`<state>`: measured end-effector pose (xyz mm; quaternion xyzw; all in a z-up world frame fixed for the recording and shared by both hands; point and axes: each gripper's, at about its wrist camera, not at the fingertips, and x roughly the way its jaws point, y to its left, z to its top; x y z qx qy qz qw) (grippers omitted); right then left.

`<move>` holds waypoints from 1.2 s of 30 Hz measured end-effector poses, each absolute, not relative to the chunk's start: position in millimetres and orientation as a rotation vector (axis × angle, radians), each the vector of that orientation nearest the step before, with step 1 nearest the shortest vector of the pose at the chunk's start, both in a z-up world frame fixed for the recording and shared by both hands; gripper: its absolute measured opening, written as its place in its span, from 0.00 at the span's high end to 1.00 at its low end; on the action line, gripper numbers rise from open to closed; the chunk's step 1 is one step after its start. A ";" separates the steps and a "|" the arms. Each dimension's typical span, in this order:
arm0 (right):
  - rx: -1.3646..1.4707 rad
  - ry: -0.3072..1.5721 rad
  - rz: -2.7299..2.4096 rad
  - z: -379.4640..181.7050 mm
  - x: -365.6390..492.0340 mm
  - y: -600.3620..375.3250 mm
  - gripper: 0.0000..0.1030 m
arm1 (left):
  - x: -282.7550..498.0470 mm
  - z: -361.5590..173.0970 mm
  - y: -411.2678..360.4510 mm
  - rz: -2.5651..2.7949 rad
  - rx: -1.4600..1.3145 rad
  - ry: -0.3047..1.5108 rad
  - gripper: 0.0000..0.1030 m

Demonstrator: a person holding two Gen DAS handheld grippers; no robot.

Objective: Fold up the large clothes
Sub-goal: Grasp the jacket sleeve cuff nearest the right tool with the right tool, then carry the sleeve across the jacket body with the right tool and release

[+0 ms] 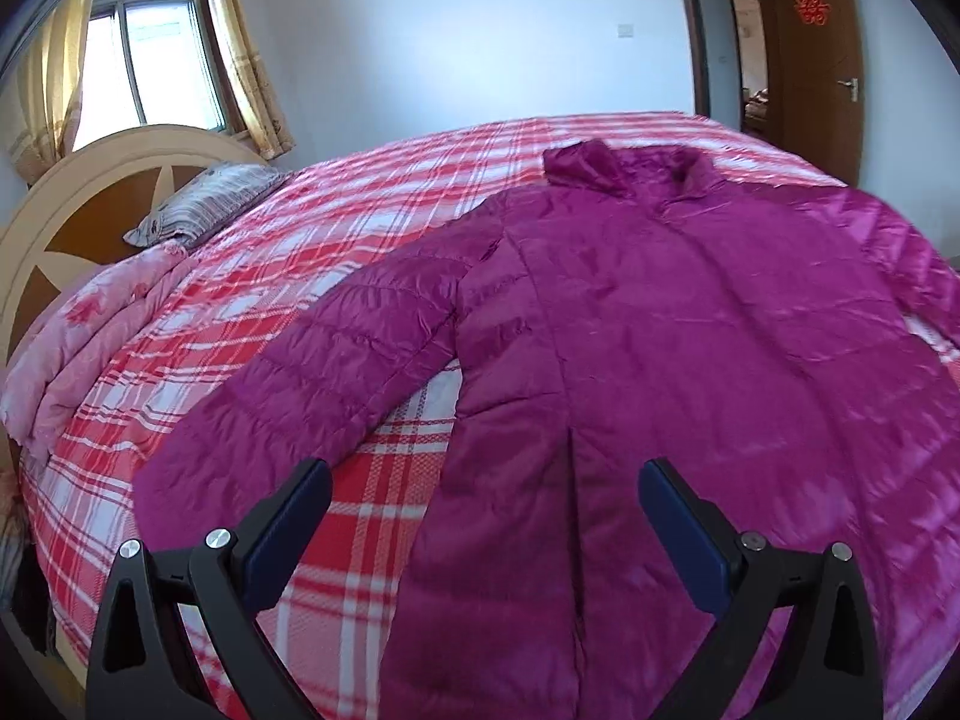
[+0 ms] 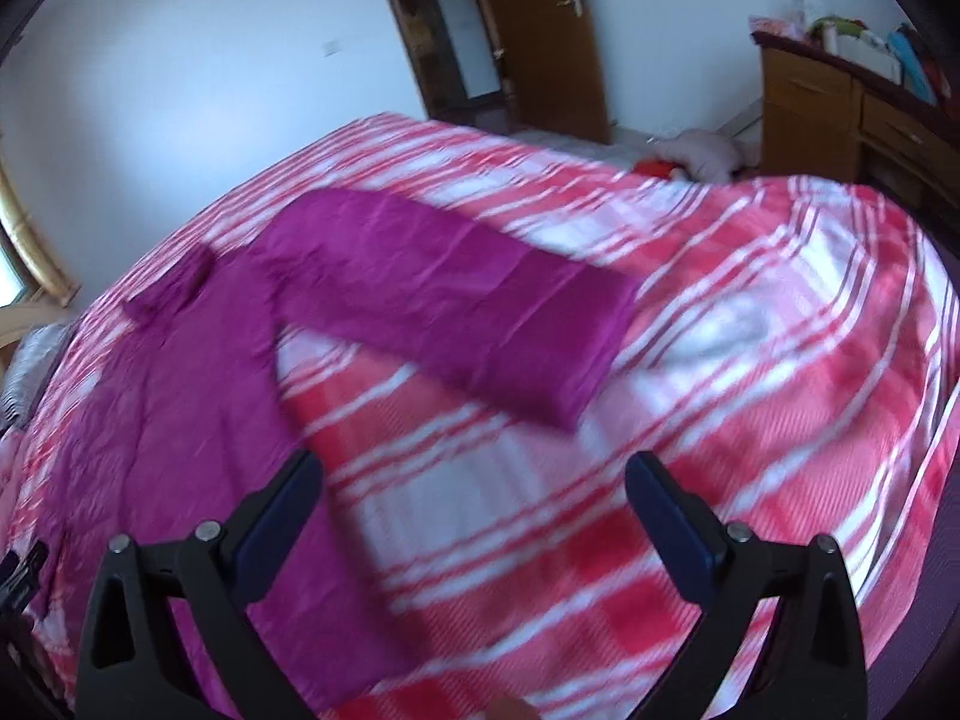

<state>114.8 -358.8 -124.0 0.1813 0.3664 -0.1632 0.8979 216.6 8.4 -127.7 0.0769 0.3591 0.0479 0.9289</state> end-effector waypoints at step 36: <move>-0.340 0.455 -0.340 35.7 231.9 -285.3 0.87 | 232.1 -122.9 24.3 0.078 0.104 0.765 0.01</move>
